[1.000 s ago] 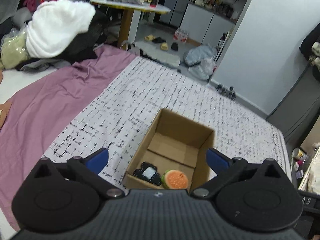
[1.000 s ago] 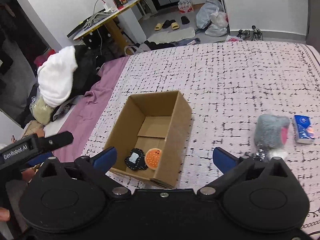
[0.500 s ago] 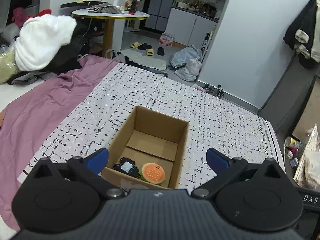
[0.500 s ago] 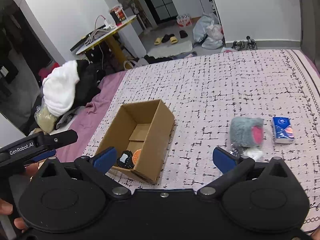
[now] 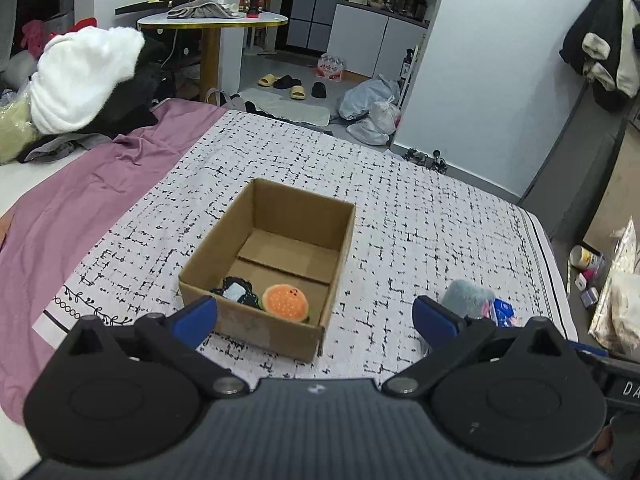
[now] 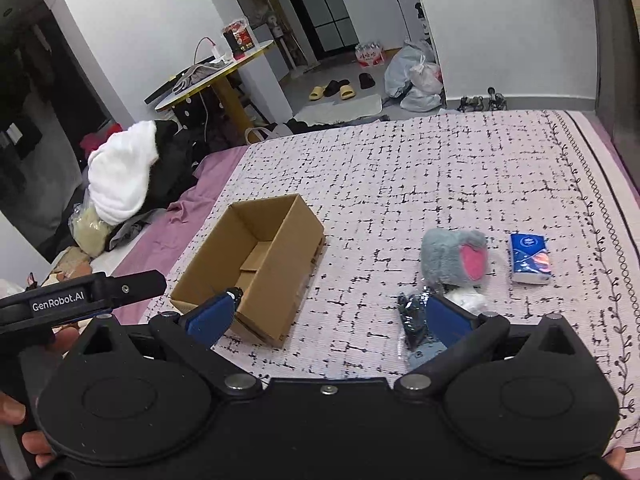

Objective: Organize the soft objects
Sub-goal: 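Move both grippers back toward the remaining plush pile, then grasp the blue denim plush with the right gripper while the left grasps the black wrapped item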

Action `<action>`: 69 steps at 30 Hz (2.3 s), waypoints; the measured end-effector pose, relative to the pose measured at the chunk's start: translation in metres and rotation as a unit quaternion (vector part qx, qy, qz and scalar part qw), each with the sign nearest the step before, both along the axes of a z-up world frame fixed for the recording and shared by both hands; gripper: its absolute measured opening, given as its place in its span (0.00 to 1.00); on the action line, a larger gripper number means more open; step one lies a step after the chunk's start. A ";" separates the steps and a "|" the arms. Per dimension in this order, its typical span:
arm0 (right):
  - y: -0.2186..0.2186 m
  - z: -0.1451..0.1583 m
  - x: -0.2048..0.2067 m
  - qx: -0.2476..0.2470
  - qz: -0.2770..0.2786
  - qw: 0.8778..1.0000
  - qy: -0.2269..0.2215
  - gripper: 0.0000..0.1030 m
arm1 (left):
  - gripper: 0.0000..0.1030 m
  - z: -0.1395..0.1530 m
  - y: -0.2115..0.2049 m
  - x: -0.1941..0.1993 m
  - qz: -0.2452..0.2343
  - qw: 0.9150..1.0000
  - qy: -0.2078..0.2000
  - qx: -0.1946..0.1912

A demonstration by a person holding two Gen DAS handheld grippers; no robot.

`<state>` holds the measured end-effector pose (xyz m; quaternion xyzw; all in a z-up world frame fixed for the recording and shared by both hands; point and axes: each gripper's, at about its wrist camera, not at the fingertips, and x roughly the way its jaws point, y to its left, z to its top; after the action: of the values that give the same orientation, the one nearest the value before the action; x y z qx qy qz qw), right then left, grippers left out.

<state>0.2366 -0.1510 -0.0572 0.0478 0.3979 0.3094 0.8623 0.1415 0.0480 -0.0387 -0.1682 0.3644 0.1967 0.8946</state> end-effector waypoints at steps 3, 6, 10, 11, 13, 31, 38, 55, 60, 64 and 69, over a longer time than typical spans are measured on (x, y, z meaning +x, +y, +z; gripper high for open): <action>-0.007 -0.001 -0.001 0.000 0.002 1.000 -0.002 1.00 | 1.00 -0.002 -0.008 -0.001 0.002 1.000 0.004 0.000; -0.015 -0.002 -0.002 0.000 0.000 1.000 -0.001 1.00 | 1.00 -0.005 -0.016 -0.001 -0.003 1.000 0.007 -0.007; -0.026 -0.008 0.000 0.001 -0.009 1.000 0.009 1.00 | 1.00 -0.011 -0.029 0.002 -0.013 1.000 0.014 -0.005; -0.029 -0.009 0.002 0.001 -0.013 1.000 0.012 1.00 | 1.00 -0.012 -0.033 0.002 -0.015 1.000 0.014 -0.006; -0.034 -0.013 0.005 0.000 -0.020 1.000 0.019 1.00 | 1.00 -0.015 -0.038 0.004 -0.021 1.000 0.014 -0.009; -0.069 -0.078 0.049 0.048 -0.094 0.988 0.117 0.88 | 0.97 -0.054 -0.060 0.052 -0.058 0.997 0.034 -0.038; -0.071 -0.123 0.071 0.070 -0.102 0.972 0.200 0.66 | 0.96 -0.074 -0.065 0.079 -0.072 0.995 0.044 -0.050; -0.075 -0.178 0.098 0.090 -0.138 0.939 0.302 0.46 | 0.93 -0.132 -0.079 0.143 -0.099 0.986 0.088 -0.096; -0.070 -0.185 0.101 0.093 -0.132 0.936 0.311 0.38 | 0.93 -0.147 -0.085 0.157 -0.107 0.984 0.101 -0.103; -0.070 -0.189 0.104 0.092 -0.130 0.934 0.321 0.24 | 0.93 -0.160 -0.093 0.168 -0.112 0.982 0.107 -0.111; -0.069 -0.186 0.103 0.088 -0.125 0.938 0.310 0.20 | 0.93 -0.173 -0.106 0.176 -0.123 0.979 0.120 -0.108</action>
<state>0.3391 -0.2204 -0.2437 0.2669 0.6075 0.2026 0.7202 0.3173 -0.0577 -0.2114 -0.1926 0.5060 0.0633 0.8384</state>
